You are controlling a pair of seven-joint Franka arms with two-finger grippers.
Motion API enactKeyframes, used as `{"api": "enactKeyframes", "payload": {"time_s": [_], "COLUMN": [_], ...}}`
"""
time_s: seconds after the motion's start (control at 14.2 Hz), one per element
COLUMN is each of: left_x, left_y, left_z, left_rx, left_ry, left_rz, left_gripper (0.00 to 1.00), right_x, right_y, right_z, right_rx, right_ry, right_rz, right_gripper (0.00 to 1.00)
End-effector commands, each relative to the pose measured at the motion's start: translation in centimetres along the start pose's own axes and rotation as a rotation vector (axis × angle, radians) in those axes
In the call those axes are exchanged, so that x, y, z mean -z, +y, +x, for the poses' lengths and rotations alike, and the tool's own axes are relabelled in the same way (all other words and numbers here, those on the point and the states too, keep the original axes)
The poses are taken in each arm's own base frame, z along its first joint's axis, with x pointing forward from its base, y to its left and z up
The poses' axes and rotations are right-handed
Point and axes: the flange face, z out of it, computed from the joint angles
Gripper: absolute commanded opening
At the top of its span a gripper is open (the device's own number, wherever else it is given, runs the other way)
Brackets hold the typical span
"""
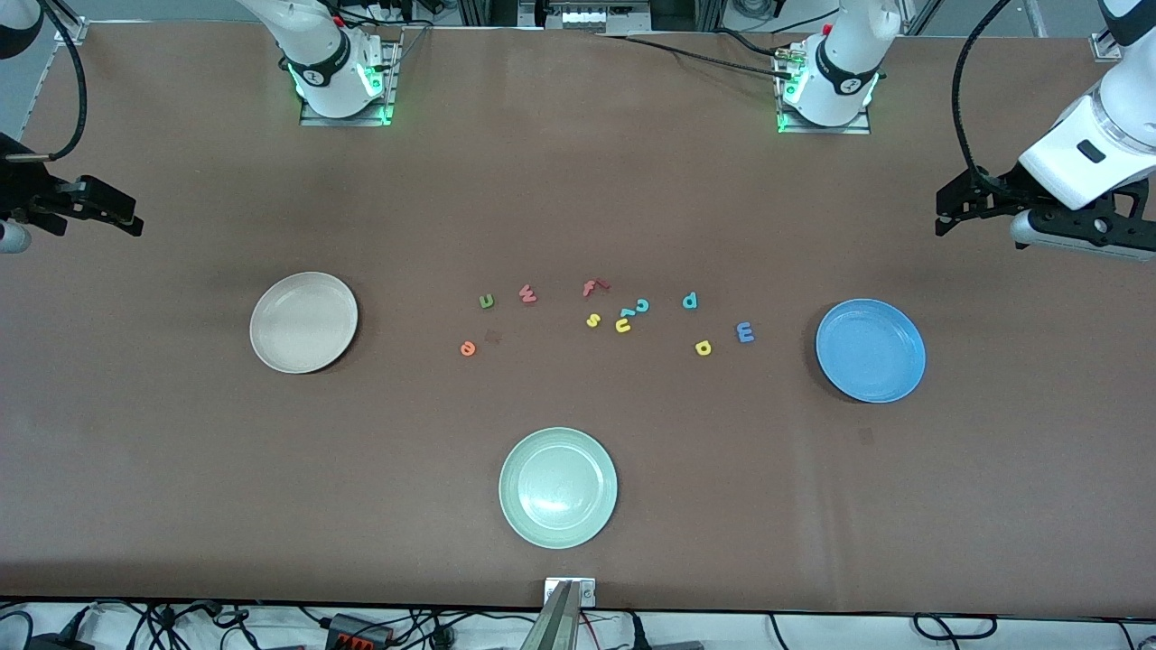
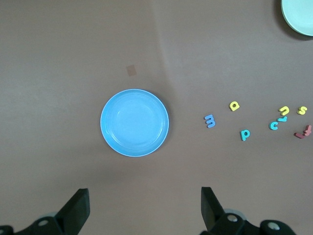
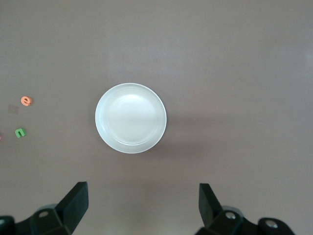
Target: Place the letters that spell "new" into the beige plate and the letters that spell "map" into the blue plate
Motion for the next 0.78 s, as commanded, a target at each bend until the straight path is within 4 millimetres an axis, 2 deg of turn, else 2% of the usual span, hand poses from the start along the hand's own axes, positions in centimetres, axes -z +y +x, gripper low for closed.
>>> {"api": "enactKeyframes", "payload": {"time_s": [0.0,0.14,0.28,0.7], "left_x": [0.6,0.6,0.6,0.6], "left_y": [0.2,0.2,0.2,0.2], "left_z": [-0.2,-0.2,-0.2,-0.2], "left_rx": [-0.012,-0.012,-0.012,-0.012], "left_ry": [0.01,0.01,0.01,0.01], "left_rz": [-0.005,-0.005,-0.005,-0.005], "left_gripper": [1.0,1.0,1.0,1.0], "right_x": [-0.3,-2.5,-5.7,-15.0], "right_y": [-0.4,-1.4,-6.6,-16.4], "right_z": [-0.4,0.5,1.7,4.8], "right_rx": [0.002,0.033,0.124,0.235], "right_ry": [-0.019,-0.059,-0.118,-0.185], "right_rz": [-0.002,0.005,-0.005,0.031], "right_gripper": [1.0,1.0,1.0,1.0]}}
